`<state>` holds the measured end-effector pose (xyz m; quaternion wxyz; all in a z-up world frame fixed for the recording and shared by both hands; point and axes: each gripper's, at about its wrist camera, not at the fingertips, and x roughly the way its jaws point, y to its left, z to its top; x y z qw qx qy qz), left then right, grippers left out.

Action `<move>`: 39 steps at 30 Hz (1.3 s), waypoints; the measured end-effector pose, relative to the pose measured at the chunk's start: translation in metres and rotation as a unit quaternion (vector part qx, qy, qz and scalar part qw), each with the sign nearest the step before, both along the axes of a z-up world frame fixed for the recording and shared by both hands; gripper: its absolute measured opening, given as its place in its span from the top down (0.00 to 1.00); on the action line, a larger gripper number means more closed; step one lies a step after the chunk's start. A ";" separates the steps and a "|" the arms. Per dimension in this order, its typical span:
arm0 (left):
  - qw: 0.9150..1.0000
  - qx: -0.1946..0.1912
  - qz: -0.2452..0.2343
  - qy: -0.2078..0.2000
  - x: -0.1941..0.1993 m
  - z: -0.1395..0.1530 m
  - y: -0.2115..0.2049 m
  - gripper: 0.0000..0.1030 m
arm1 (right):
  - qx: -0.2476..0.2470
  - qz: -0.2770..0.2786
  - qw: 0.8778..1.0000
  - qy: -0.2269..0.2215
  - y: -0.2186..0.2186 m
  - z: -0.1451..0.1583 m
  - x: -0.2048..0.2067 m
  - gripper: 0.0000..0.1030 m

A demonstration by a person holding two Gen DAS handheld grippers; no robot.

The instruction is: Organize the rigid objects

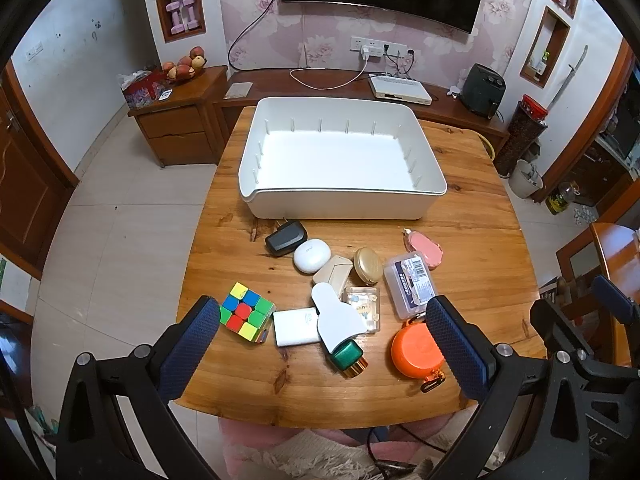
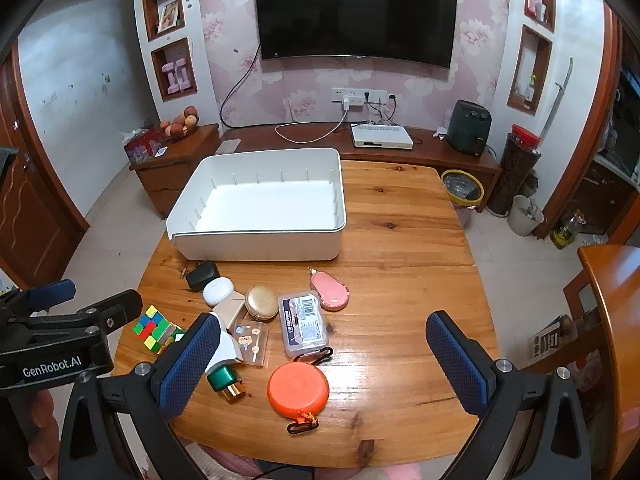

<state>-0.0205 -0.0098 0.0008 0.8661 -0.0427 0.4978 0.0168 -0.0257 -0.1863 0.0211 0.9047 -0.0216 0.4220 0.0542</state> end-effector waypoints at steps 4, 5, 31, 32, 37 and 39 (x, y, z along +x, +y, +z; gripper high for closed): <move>1.000 0.001 -0.002 -0.002 0.001 0.001 0.001 0.01 | -0.007 0.002 1.000 -0.005 0.002 0.000 0.002 0.00; 1.000 0.001 -0.002 -0.001 0.002 0.002 0.001 0.01 | -0.008 0.002 1.000 -0.006 0.002 0.000 0.003 0.00; 0.998 -0.009 0.009 0.056 0.031 -0.077 0.070 0.01 | -0.006 0.033 0.997 0.071 0.018 -0.078 0.018 0.00; 0.998 -0.003 0.006 0.055 0.030 -0.081 0.071 0.01 | -0.009 0.039 0.996 0.077 0.020 -0.083 0.019 0.00; 0.996 0.043 -0.026 0.067 0.033 -0.110 0.076 0.01 | -0.031 0.063 0.992 0.108 0.025 -0.117 0.020 0.00; 0.995 0.055 -0.038 0.078 0.037 -0.120 0.076 0.01 | -0.035 0.070 0.989 0.123 0.024 -0.128 0.022 0.00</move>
